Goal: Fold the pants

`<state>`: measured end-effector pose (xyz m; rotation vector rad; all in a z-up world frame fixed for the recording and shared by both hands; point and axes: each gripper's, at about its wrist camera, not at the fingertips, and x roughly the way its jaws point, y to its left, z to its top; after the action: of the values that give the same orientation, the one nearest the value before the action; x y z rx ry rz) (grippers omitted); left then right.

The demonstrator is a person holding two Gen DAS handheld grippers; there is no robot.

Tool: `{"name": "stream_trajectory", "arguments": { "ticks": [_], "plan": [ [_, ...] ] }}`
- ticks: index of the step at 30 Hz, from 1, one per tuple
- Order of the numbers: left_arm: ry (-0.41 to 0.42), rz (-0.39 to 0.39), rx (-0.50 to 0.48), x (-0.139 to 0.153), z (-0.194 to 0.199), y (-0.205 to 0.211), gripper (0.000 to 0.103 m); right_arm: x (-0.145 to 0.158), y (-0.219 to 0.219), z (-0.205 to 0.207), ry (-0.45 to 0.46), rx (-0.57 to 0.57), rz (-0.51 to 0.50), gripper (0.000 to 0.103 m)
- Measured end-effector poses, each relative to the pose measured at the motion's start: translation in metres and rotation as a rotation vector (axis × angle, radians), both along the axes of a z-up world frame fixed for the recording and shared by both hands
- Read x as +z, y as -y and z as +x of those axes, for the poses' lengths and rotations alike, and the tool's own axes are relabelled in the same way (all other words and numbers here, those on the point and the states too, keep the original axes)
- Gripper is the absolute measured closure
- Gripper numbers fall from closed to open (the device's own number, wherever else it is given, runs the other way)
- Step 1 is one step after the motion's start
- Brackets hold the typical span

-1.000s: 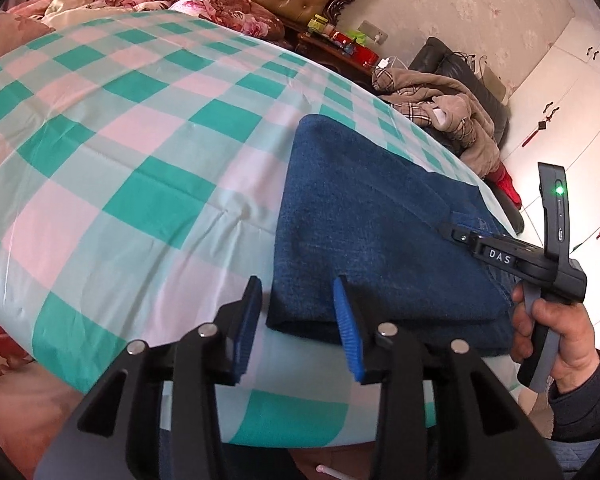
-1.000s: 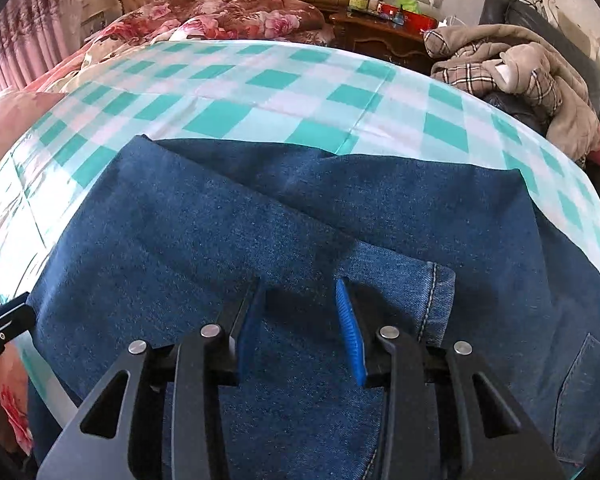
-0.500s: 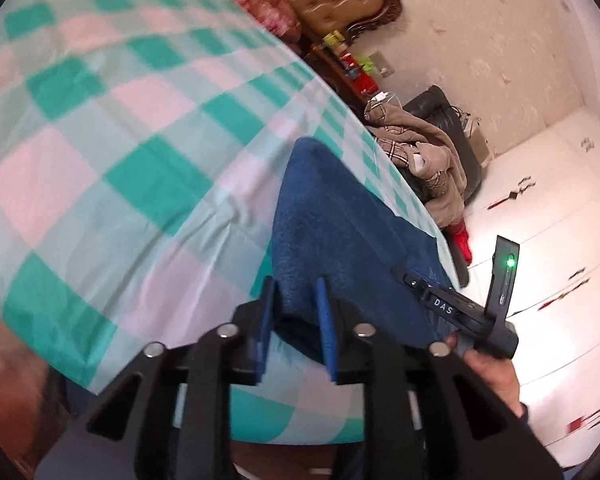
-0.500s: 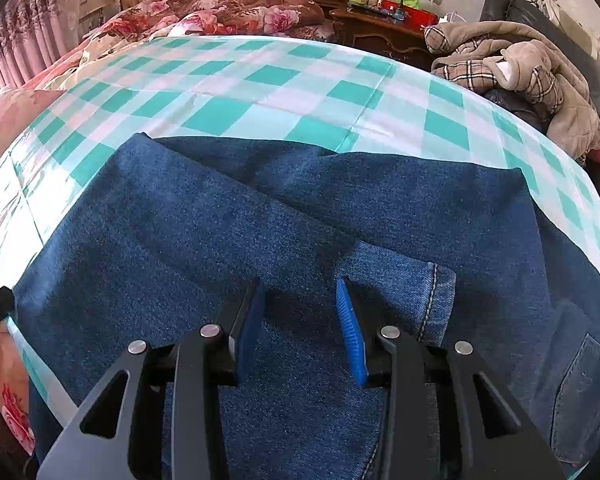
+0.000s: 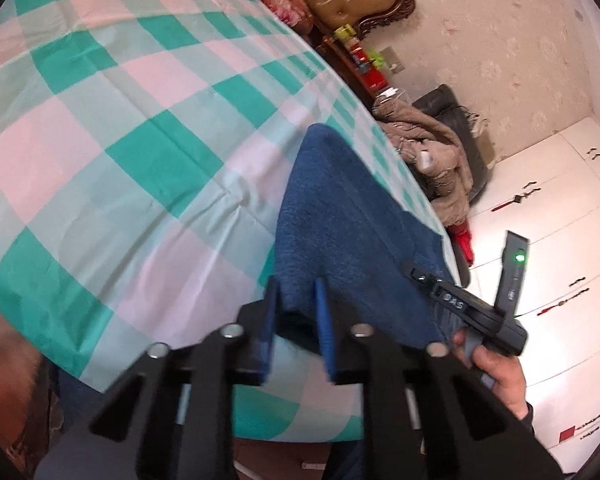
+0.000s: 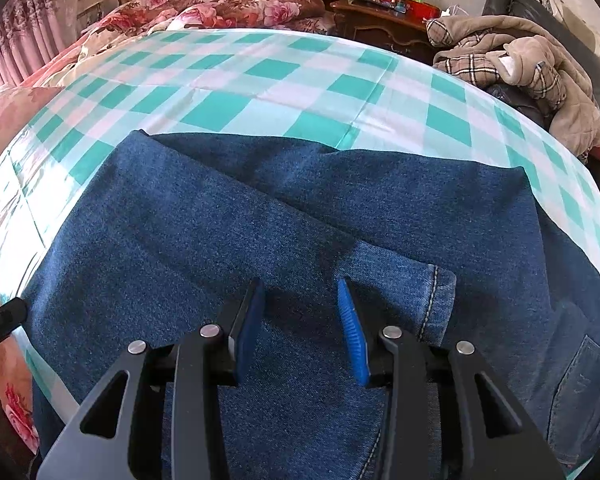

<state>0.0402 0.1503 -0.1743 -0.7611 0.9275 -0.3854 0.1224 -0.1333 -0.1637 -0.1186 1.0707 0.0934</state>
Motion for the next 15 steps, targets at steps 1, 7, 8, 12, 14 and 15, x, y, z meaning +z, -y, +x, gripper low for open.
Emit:
{"name": "stream_trajectory", "arguments": {
  "ticks": [1, 7, 8, 12, 14, 15],
  "plan": [
    [0.01, -0.009, 0.001, 0.002, -0.001, -0.002, 0.089, 0.0, 0.0, 0.001, -0.007, -0.001, -0.002, 0.064],
    [0.074, 0.035, -0.009, 0.022, -0.005, 0.004, 0.091, 0.03, -0.006, 0.014, -0.009, -0.022, 0.025, 0.051],
    [0.085, 0.048, -0.012, 0.026, -0.006, 0.005, 0.091, 0.041, -0.012, 0.018, -0.001, -0.009, 0.041, 0.044],
    [0.13, 0.117, -0.014, 0.041, -0.009, 0.015, 0.092, 0.069, -0.042, 0.04, -0.041, 0.065, 0.112, 0.034],
    [0.156, 0.15, -0.016, 0.049, -0.012, 0.021, 0.092, 0.075, -0.061, 0.055, -0.109, 0.099, 0.173, 0.034],
    [0.168, 0.163, -0.02, 0.052, -0.013, 0.024, 0.092, 0.078, -0.073, 0.064, -0.141, 0.118, 0.195, 0.034]
  ]
}}
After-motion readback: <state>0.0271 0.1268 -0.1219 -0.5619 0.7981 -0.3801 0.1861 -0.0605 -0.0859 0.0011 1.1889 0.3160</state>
